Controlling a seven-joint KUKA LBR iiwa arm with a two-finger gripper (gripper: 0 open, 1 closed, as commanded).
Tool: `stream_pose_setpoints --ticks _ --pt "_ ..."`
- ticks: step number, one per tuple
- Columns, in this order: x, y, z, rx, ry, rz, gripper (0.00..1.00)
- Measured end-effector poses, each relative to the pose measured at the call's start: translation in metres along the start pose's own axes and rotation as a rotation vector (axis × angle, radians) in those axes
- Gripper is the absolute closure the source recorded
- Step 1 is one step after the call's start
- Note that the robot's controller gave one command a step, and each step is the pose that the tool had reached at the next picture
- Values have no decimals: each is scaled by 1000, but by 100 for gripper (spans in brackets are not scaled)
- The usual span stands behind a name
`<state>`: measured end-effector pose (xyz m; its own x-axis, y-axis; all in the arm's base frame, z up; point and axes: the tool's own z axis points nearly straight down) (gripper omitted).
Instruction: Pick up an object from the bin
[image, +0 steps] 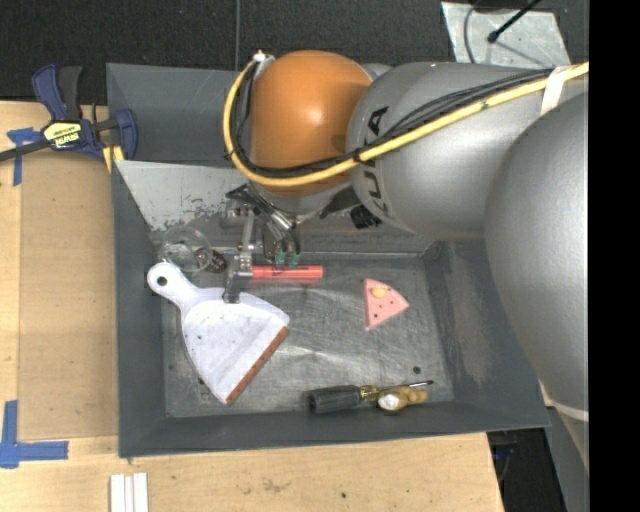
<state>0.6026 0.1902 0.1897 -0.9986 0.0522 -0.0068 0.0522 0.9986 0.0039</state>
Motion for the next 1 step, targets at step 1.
stream_pose_setpoints --ticks 1 --pt "-3 -33 36 6 8 -8 0"
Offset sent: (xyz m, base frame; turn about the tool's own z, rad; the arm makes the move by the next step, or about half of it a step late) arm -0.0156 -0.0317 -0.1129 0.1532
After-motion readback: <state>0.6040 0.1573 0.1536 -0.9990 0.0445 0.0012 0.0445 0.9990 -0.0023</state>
